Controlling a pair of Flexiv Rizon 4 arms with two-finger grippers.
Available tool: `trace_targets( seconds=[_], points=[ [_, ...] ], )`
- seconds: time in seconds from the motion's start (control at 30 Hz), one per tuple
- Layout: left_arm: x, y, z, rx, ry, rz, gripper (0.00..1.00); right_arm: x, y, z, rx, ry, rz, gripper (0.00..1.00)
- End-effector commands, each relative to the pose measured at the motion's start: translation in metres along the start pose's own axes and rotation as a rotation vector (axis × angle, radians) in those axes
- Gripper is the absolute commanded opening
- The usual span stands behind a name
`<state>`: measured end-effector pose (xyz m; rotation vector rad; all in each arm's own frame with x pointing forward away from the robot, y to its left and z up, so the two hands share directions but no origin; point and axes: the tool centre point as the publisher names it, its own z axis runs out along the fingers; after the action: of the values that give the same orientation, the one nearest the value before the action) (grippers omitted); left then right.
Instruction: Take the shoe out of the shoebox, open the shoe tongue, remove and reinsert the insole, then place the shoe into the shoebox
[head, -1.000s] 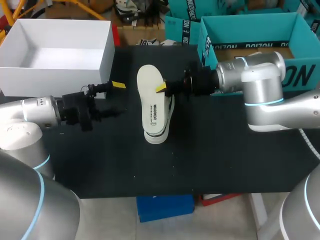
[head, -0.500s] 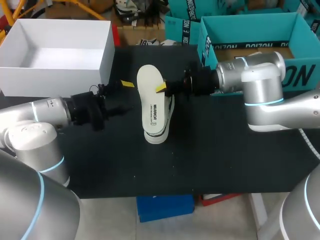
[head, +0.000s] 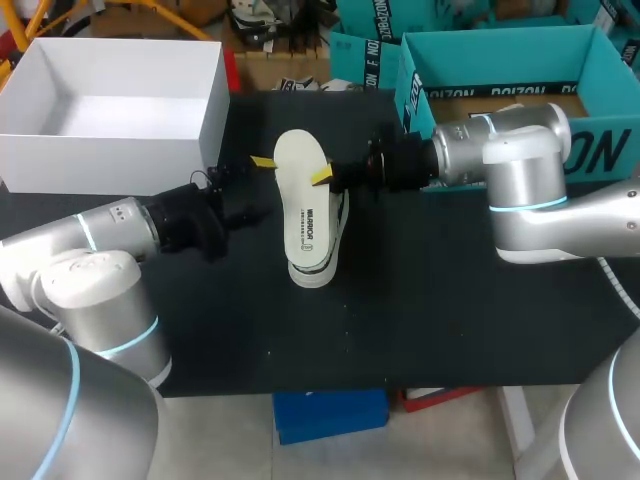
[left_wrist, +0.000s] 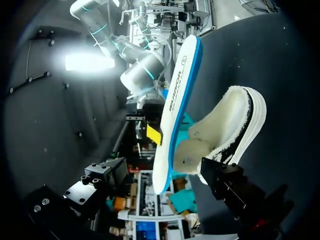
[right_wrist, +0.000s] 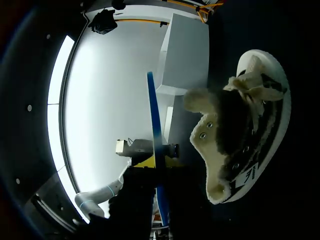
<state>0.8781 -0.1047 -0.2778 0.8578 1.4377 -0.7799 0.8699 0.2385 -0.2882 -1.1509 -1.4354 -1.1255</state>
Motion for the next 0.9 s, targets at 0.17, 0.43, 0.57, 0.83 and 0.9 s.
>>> trace_targets(
  seconds=[0.17, 0.43, 0.57, 0.83, 0.9],
  points=[
    [0.003, 0.003, 0.010, -0.024, -0.001, 0.003, 0.92, -0.001, 0.001, 0.001, 0.002, 0.000, 0.001, 0.00],
    [0.000, 0.009, 0.017, -0.019, -0.027, -0.005, 0.79, -0.001, 0.001, 0.001, 0.002, 0.000, 0.001, 0.00],
    [-0.003, 0.011, 0.022, -0.021, -0.031, 0.000, 0.69, -0.001, 0.001, 0.001, 0.002, 0.000, 0.001, 0.00],
    [-0.001, 0.009, 0.026, -0.015, -0.034, 0.000, 0.15, -0.001, 0.001, 0.001, 0.002, 0.000, 0.001, 0.00],
    [0.002, 0.008, 0.027, -0.015, -0.030, -0.003, 0.09, -0.001, 0.001, 0.001, 0.002, 0.000, 0.001, 0.00]
  ],
)
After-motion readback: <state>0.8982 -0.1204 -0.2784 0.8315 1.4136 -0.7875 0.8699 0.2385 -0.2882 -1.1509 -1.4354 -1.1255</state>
